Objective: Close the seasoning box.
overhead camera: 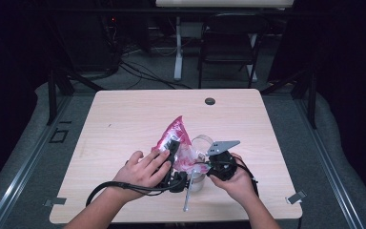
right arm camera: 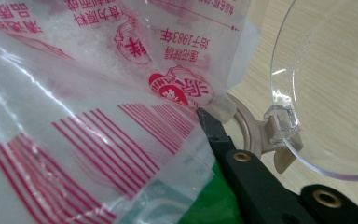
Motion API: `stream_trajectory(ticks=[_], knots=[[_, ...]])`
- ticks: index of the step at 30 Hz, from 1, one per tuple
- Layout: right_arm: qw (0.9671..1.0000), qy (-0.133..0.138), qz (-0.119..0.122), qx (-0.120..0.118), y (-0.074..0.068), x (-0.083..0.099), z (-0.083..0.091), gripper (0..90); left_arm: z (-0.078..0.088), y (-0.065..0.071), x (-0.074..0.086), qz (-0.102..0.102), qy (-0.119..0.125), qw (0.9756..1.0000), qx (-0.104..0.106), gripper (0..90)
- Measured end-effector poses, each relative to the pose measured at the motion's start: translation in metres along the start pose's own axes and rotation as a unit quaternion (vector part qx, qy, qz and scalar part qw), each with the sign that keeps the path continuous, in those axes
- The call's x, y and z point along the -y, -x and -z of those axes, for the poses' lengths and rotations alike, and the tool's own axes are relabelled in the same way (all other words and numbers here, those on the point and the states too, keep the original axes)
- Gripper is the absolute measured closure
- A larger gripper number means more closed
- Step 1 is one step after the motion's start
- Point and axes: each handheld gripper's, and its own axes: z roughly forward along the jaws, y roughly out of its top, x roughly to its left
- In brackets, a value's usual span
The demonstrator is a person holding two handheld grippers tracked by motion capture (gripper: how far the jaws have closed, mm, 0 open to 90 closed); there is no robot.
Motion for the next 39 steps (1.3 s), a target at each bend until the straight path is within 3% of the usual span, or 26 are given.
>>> stream_trajectory(ticks=[20,39], knots=[[1.0,-0.006,0.0,0.002,0.0009,-0.0002,0.0012,90.0,0.001,-0.0027,-0.0025,-0.01,0.004,0.9999,-0.007,73.4],[0.9998,-0.009,0.01,0.015,-0.0018,-0.0013,0.0015,90.0,-0.0016,0.0005,0.0027,0.017,0.004,0.9998,0.004,73.9]])
